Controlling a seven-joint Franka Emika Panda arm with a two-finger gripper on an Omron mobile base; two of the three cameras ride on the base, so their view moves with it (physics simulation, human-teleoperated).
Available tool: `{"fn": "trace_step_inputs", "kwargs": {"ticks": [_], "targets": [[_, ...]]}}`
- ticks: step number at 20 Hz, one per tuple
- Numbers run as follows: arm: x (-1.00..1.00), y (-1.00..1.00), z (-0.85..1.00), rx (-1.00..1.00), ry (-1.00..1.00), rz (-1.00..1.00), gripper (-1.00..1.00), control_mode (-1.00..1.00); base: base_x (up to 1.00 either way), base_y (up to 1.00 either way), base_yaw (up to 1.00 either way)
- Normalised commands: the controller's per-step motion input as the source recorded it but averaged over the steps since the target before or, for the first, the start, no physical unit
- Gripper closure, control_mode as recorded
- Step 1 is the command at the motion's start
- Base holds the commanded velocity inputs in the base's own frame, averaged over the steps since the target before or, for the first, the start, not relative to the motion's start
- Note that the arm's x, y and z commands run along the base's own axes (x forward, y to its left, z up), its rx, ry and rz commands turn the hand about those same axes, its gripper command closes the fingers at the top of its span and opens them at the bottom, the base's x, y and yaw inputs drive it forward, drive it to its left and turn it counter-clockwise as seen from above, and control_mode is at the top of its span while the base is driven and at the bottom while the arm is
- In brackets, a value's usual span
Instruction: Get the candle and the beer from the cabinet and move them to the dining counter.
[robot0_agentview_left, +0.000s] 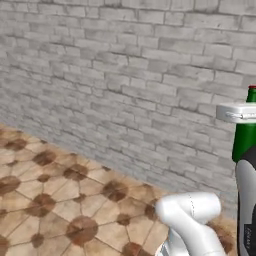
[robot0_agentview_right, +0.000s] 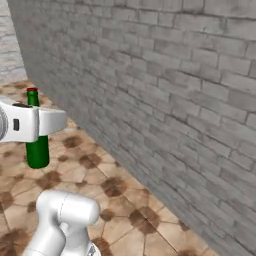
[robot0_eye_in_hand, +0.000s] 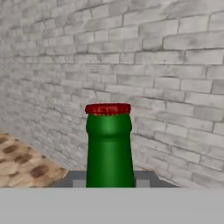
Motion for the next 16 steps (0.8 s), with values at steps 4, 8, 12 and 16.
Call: {"fn": "trace_step_inputs", "kwargs": {"ticks": [4, 8, 12, 16], "targets": [[0.00, 0.00, 0.00, 0.00, 0.00, 0.00, 1.00, 1.00, 0.89, -0.08, 0.76], [0.00, 0.00, 0.00, 0.00, 0.00, 0.00, 1.00, 1.00, 0.82, -0.08, 0.77], [0.00, 0.00, 0.00, 0.00, 0.00, 0.00, 1.00, 1.00, 0.78, -0.07, 0.78], [0.00, 0.00, 0.00, 0.00, 0.00, 0.00, 1.00, 1.00, 0.79, -0.07, 0.78]]}}
